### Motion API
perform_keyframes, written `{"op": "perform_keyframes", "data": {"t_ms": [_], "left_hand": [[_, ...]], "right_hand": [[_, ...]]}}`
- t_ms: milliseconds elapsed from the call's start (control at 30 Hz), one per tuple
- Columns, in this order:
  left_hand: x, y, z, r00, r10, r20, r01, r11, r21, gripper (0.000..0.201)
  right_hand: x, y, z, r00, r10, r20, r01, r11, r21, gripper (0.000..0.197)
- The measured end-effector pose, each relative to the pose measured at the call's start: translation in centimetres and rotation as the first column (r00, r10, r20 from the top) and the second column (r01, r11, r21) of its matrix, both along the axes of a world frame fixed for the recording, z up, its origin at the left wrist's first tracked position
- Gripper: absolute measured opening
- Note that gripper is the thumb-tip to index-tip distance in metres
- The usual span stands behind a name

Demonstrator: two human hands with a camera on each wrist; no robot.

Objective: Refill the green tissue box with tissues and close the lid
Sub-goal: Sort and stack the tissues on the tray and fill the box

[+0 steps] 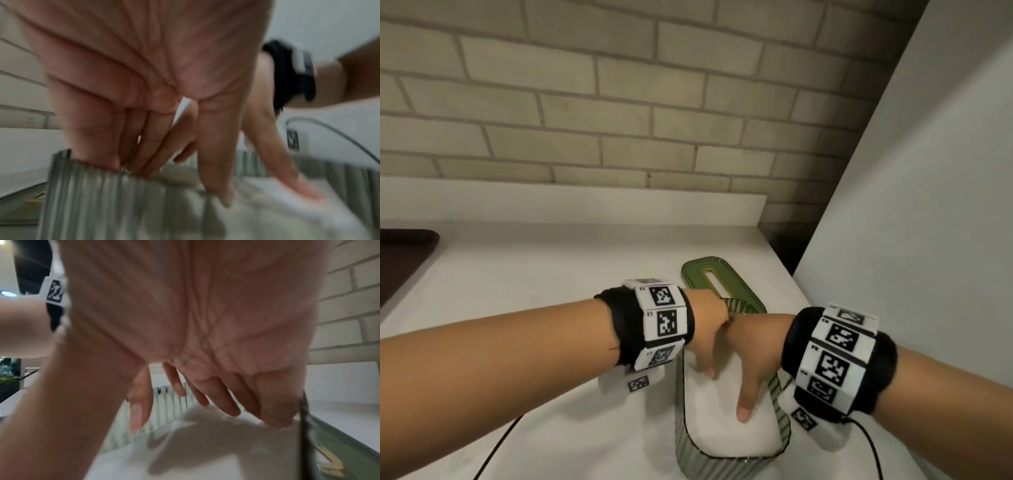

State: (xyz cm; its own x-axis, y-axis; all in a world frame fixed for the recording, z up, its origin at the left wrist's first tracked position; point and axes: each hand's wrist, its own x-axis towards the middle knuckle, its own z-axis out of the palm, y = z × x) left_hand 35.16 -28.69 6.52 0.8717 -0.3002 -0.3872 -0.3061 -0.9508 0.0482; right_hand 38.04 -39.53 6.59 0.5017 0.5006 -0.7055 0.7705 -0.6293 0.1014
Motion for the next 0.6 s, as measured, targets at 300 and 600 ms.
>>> {"op": "perform_keyframes", "data": {"t_ms": [300, 600], "left_hand": [[1.0, 0.0, -2.0, 0.988, 0.062, -0.143, -0.075, 0.994, -0.082, 0.058], [1.4, -0.3, -1.8, 0.972, 0.073, -0.225, -0.09, 0.994, -0.064, 0.06]], "right_hand": [[0.6, 0.1, 0.5, 0.992, -0.029, -0.124, 0.027, 0.999, -0.02, 0.095], [1.0, -0.2, -0.3, 0.983, -0.074, -0.17, 0.081, 0.996, 0.033, 0.097]]}}
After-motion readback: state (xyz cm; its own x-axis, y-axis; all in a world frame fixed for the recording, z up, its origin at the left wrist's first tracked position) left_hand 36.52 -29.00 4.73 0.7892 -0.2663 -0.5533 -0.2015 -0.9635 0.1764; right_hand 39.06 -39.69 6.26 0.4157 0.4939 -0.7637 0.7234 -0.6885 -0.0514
